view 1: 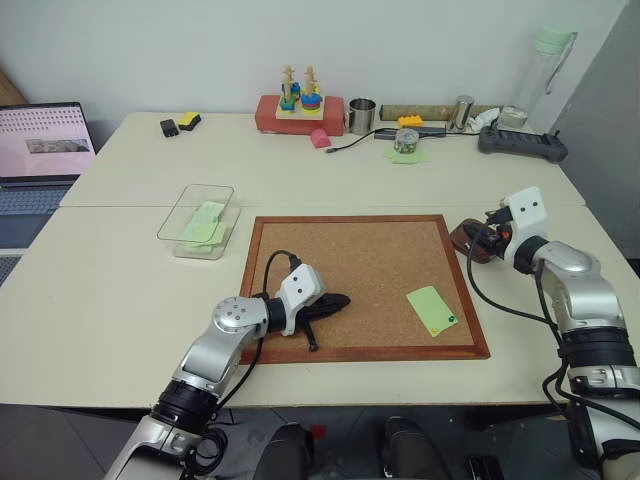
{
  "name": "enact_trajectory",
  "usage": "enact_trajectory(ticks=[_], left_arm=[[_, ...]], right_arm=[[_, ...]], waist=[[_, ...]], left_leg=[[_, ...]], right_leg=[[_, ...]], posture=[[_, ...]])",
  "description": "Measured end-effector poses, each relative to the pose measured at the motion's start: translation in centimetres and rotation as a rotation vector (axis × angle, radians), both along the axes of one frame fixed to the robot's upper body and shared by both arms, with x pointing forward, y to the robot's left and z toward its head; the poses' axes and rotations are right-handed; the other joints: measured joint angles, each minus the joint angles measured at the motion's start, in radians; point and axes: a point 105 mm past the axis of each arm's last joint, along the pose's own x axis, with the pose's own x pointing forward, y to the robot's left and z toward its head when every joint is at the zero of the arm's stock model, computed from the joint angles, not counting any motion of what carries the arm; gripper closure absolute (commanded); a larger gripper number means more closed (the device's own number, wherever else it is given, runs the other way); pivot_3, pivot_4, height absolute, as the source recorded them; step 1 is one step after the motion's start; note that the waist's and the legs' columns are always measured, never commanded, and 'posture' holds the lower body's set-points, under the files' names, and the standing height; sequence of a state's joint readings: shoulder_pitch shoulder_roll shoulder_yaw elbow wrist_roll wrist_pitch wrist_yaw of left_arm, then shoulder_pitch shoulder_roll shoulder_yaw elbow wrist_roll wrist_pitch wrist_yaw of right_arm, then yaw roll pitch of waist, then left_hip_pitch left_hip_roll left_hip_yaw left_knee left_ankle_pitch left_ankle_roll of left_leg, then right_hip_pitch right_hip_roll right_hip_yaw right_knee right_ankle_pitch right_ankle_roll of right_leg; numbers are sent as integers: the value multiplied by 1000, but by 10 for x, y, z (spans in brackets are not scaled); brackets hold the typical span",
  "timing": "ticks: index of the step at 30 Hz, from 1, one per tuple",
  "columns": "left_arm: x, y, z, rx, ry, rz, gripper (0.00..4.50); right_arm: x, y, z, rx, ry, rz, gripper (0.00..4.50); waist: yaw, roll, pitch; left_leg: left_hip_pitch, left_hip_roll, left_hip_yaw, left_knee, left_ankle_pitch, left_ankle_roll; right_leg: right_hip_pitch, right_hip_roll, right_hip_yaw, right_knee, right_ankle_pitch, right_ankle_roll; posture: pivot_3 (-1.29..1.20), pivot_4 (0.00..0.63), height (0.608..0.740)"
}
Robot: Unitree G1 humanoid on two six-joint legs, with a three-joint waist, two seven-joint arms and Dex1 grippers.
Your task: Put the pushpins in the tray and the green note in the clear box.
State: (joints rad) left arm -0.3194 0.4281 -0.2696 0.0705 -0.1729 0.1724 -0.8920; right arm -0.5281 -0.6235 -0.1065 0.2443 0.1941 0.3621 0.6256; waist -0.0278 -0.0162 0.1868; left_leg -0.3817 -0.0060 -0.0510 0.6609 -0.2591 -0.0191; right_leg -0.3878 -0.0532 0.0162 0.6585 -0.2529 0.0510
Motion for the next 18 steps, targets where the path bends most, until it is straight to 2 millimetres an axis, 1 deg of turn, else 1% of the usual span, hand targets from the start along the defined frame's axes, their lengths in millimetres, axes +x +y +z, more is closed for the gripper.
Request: enact_trajectory(ticks=[1,3,4,7,9,12,18], left_arm=[[0,0,0,0,-1,-2,4500],[-1,-1,0,0,-1,-4,4500],[-1,-1,0,-1,-2,-6,4500],[0,2,0,5,-2,0,4500],[1,4,0,6,-1,10,4500],[2,4,-1,6,0,15,4500],[0,3,0,5,-1,1,4500]], right_arm=[[-7,2,2,-13,3,45,1811],[-23,5,-1,-49,32,133,1811],[-42,8,-9,-86,87,226,1811],[-82,21,-28,-103,225,411,1811],[-99,29,-34,-108,277,488,1811],[-106,32,-38,-129,290,521,1811],[-111,37,-61,-215,324,563,1811]], waist=[[1,0,0],[2,0,0],[3,0,0],[1,0,0],[-2,0,0],[-3,-1,1],[0,-1,1]], left_leg=[[0,0,0,0,0,0],[-1,0,-1,-1,0,0],[-1,0,-1,-1,0,0],[-1,1,0,-1,0,0],[0,2,0,0,0,0],[0,2,-1,1,0,0],[0,1,-1,0,0,0]], right_leg=[[0,0,0,0,0,0],[0,0,-1,-1,0,0],[0,0,-1,-2,0,0],[0,0,0,-2,-3,5],[1,0,0,-2,-3,5],[1,0,1,-2,-2,3],[0,0,0,-3,-2,5]], posture=[[0,150,740],[0,150,740],[0,150,740],[0,150,740],[0,150,740],[0,150,740],[0,150,740]])
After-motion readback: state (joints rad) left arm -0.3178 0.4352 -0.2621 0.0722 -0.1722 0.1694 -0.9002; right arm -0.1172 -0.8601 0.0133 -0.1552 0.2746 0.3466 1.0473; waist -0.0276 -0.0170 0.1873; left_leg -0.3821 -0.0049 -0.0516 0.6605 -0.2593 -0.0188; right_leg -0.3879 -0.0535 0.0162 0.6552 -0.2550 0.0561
